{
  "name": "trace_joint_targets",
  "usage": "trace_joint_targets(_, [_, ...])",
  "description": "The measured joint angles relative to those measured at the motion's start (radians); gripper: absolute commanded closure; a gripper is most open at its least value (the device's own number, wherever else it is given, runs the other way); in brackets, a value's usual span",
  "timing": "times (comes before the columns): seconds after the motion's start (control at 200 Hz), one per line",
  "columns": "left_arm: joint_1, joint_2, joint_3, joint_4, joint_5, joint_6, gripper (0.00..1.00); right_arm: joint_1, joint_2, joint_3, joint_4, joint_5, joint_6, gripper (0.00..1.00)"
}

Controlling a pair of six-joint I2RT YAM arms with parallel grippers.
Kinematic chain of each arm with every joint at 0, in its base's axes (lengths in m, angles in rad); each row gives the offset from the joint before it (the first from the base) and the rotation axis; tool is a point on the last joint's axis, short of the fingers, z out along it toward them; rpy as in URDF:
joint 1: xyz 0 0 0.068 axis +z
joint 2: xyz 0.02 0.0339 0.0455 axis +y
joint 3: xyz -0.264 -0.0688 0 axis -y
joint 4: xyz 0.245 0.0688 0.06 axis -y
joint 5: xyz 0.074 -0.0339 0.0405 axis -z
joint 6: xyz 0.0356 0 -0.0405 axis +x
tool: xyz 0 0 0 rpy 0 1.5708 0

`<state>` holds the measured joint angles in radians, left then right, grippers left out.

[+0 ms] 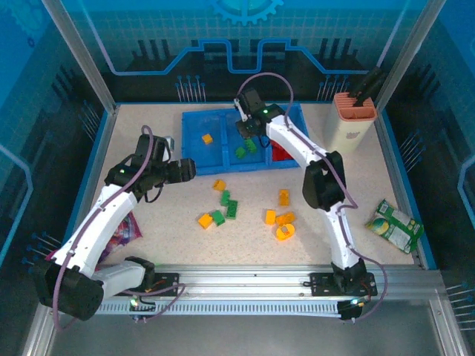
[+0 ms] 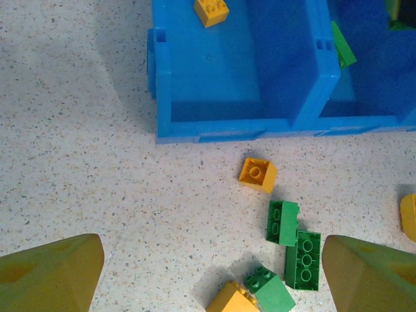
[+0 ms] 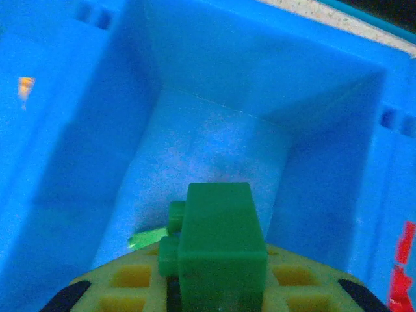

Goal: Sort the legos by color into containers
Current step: Place the lego in the container, then pick up the lego from the center of the table.

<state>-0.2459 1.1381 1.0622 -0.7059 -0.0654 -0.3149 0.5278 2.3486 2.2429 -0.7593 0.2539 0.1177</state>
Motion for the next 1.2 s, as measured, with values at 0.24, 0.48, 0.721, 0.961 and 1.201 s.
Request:
trace_joint_targets(0.24, [0.000,0.043,0.000,0.000,0.006,0.002,0.12,-0.005,0.187,0.227,-0.043,-0.029,-0.071,0.67])
trace_joint_targets(0.48, [0.000,0.080,0.001,-0.004,0.022,0.004,0.11,-0.006,0.191,0.249,-0.048,-0.034,-0.097,0.54])
trace_joint_targets(0.721, [0.001,0.079,0.001,-0.003,0.035,0.004,0.09,0.004,-0.053,-0.083,-0.052,-0.055,-0.046,0.50])
trace_joint_targets(0.961, [0.001,0.072,0.001,0.002,0.041,0.004,0.07,0.130,-0.429,-0.447,-0.013,-0.056,0.169,0.49])
trace_joint_targets(1.201, [0.001,0.044,0.000,0.017,0.064,0.008,0.07,0.245,-0.508,-0.739,0.074,-0.170,0.454,0.50])
